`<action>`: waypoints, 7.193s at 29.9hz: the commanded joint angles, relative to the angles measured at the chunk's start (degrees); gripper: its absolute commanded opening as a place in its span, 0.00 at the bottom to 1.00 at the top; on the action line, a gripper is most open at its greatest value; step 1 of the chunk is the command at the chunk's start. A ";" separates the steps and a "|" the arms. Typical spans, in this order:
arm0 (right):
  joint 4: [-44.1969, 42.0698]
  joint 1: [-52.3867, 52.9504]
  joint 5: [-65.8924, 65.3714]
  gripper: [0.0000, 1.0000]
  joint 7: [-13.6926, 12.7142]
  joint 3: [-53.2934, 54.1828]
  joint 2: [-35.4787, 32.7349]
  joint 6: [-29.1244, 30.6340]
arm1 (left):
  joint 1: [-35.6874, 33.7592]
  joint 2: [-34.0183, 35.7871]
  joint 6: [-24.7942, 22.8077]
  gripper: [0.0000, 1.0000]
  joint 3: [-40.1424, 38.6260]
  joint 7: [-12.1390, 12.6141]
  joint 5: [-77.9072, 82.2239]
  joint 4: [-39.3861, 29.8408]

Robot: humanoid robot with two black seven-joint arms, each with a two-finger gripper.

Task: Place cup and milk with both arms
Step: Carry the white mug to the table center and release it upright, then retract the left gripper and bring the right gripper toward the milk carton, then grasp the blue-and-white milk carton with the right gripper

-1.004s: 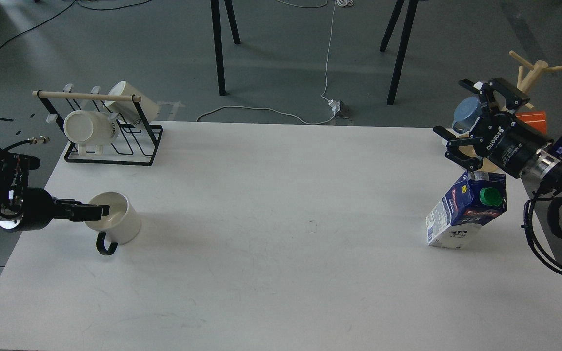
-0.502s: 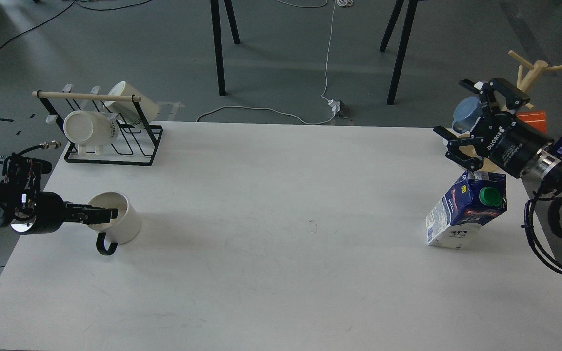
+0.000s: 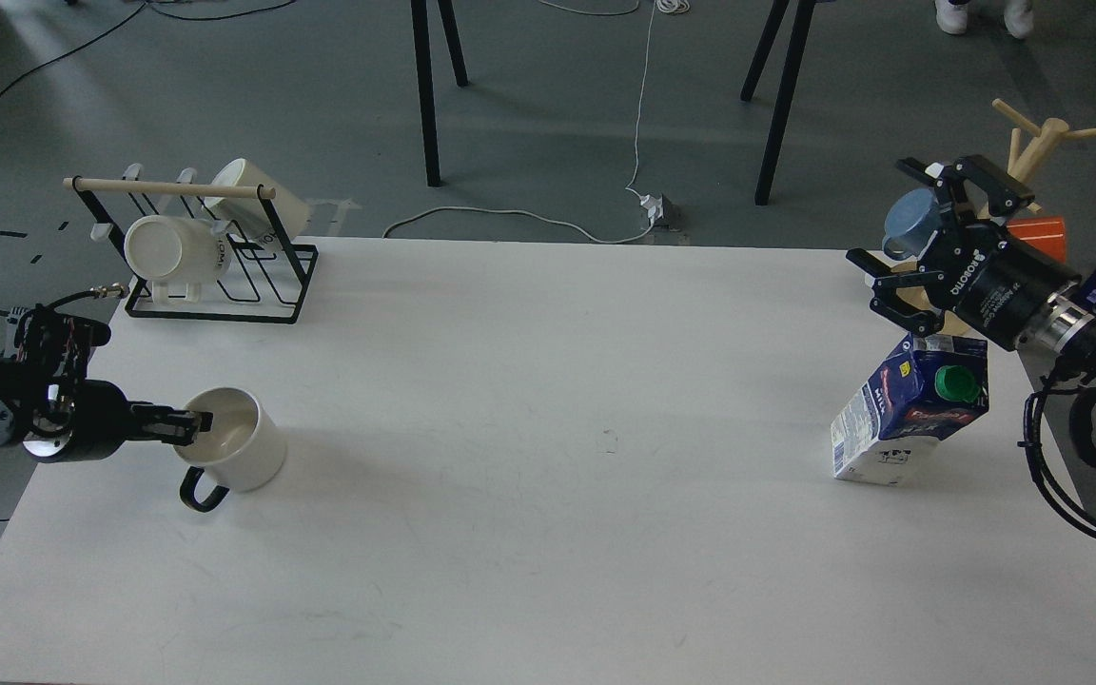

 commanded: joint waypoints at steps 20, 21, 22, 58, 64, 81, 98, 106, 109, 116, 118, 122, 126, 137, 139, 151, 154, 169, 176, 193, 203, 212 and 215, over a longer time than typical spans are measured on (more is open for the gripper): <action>-1.23 0.29 0.27 1.00 0.00 7.83 1.67 -3.83 | -10.85 -15.64 0.01 0.04 3.39 0.00 0.30 -9.59; -1.23 0.38 0.27 1.00 0.00 7.84 1.67 -3.83 | -10.76 -17.04 0.01 0.04 4.27 0.00 0.30 -9.59; -1.23 0.38 0.27 1.00 0.00 7.84 1.67 -3.92 | -10.67 -19.41 0.01 0.04 5.23 0.00 0.30 -9.50; 0.78 1.43 11.92 1.00 -2.19 14.25 2.55 -1.63 | -10.84 -25.33 0.01 0.98 7.62 0.00 -13.55 -8.44; 2.81 3.28 38.21 1.00 -7.20 16.88 -4.73 -0.32 | -9.70 -16.02 0.01 0.98 3.75 0.00 -42.80 -8.01; 10.37 -11.47 42.11 1.00 1.57 16.80 -25.66 0.00 | -3.20 -8.62 0.01 0.99 3.75 0.00 -84.61 1.58; -2.47 -36.07 37.77 1.00 9.32 15.84 -26.01 0.00 | -2.85 -8.18 0.01 0.99 4.10 0.00 -77.22 1.58; 2.53 -50.32 45.36 1.00 9.23 15.39 -20.31 0.00 | -1.53 -8.27 0.01 0.99 4.01 0.00 -77.31 1.23; 8.77 -53.23 45.00 1.00 9.23 15.31 -17.50 0.00 | 0.05 -8.27 0.01 0.99 4.01 0.00 -77.22 1.23; 18.88 -53.49 44.48 1.00 9.32 15.48 -12.13 0.00 | 0.84 -8.27 0.01 0.99 4.10 0.00 -77.22 1.31; 20.03 -53.06 42.82 1.00 9.41 15.48 -10.29 0.00 | 1.02 -8.27 0.01 0.99 4.10 0.00 -77.22 1.31; 19.77 -52.62 37.54 1.00 9.76 16.09 -4.76 0.00 | 2.08 -8.44 0.01 0.99 4.10 0.00 -77.22 1.31; 18.72 -51.22 35.69 1.00 9.76 16.27 1.31 0.00 | 2.95 -10.02 0.01 0.99 4.10 0.00 -77.22 1.31; 16.78 -47.61 35.25 1.00 10.37 16.54 9.93 0.00 | 4.45 -10.11 0.01 0.99 4.10 0.00 -77.22 1.31; 16.61 -47.34 35.16 1.00 10.29 16.54 10.63 0.00 | 4.54 -10.20 0.01 0.99 4.10 0.00 -77.22 1.31; 13.71 -44.53 35.86 1.00 10.81 17.59 12.83 0.00 | 5.86 -11.87 0.01 0.99 4.10 0.00 -77.31 1.49; 13.62 -43.21 35.86 1.00 10.90 17.59 12.83 0.00 | 6.47 -12.13 0.01 0.99 4.01 0.00 -77.31 1.49; 12.92 -42.51 35.78 1.00 11.08 18.56 13.45 0.00 | 7.44 -13.01 0.01 0.99 4.01 0.00 -77.31 1.75; 12.74 -42.25 35.60 1.00 11.08 18.38 14.94 0.00 | 7.87 -13.28 0.01 0.99 4.01 0.00 -77.31 1.75; 7.82 -38.56 35.78 0.99 11.08 17.94 18.55 0.00 | 9.55 -14.42 0.01 0.99 4.10 0.00 -77.31 1.75; 5.63 -37.06 35.69 0.97 11.16 17.86 21.10 0.00 | 9.63 -14.51 0.01 0.99 4.01 0.00 -77.22 1.84; 5.36 -37.23 35.07 0.44 11.16 17.68 21.27 0.00 | 10.25 -16.71 0.01 0.99 4.01 0.00 -77.31 5.62; 5.71 -37.15 35.07 0.44 11.16 17.59 21.27 0.00 | 10.25 -16.79 0.01 0.99 4.01 0.00 -77.31 5.71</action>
